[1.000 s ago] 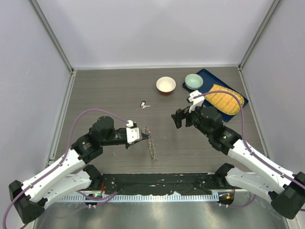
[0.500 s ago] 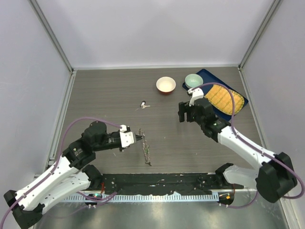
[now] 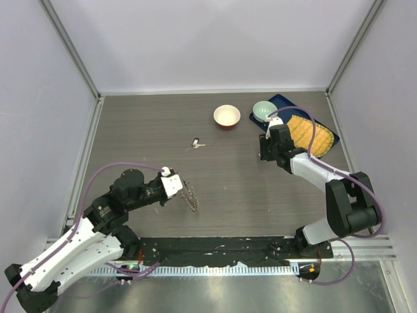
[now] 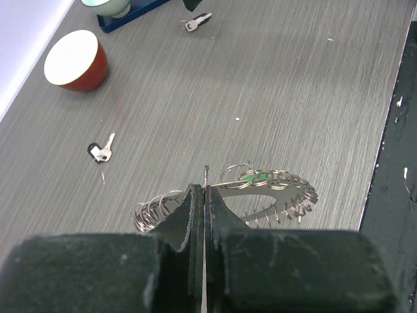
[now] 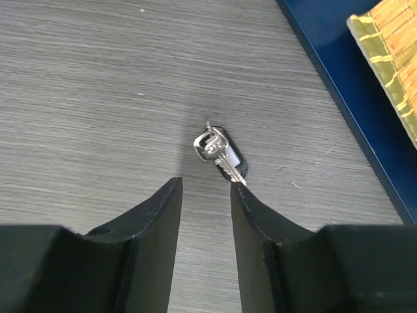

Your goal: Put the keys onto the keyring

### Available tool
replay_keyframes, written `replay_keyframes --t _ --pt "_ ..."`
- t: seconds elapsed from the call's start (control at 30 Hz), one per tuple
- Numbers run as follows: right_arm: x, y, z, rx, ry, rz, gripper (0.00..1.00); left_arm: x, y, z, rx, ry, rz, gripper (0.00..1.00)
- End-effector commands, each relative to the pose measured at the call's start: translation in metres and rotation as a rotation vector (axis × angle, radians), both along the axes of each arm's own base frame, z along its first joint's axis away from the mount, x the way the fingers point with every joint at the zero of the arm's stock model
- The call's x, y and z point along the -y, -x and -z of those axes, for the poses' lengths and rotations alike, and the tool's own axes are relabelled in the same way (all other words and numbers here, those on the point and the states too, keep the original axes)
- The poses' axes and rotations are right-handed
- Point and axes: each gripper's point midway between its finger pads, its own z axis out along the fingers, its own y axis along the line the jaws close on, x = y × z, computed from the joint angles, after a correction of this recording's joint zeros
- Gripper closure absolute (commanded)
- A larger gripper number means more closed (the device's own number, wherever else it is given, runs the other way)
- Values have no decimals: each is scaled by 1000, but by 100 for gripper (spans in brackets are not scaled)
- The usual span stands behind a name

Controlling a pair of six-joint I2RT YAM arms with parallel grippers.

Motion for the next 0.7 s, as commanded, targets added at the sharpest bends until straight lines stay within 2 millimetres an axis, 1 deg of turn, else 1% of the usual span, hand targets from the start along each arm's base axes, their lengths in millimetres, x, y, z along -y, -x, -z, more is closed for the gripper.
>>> replay_keyframes --t 0.0,0.07,0.1,0.13,0.17,0.2,0.23,0.3,0.33,0.4,0.43,0.5,0.6,0.63,0.67 --pt "-3 -33 -16 82 -43 -66 58 -1 -5 -23 43 66 -38 100" --pt "-4 -37 -13 87 -60 -90 60 -2 -5 -25 46 71 -40 100" --pt "-3 -39 -7 77 -53 -94 60 -1 -4 -26 45 73 -38 100" --pt "-3 -40 -5 72 -52 -98 64 -2 -4 -26 47 74 -41 100" --pt "-6 -41 -5 69 -63 -110 66 -3 -5 -26 47 75 -45 100" --pt "-4 -43 -6 79 -52 -125 67 -3 -5 -26 49 74 -46 100" --pt "-6 -44 -2 73 -43 -140 67 -3 -5 -26 49 74 -46 100" --pt "-9 -49 -4 79 -46 -157 69 -3 -5 -26 45 72 -49 100" --pt "-9 -50 1 66 -36 -165 69 -3 -6 -26 45 71 -51 100" --pt "-9 -55 2 56 -30 -166 69 -3 -6 -26 44 70 -52 100" --pt "-8 -56 6 48 -24 -164 69 -3 -6 -26 44 72 -53 100" --pt "-7 -59 5 51 -15 -155 69 -3 -6 -24 41 67 -52 100" --pt "-3 -60 15 19 7 -149 69 -3 -7 -23 37 63 -57 100" --pt "-4 -59 18 10 9 -153 72 -3 -8 -23 36 63 -57 100" --pt "-5 -59 22 0 12 -160 72 -3 -8 -23 36 61 -56 100"
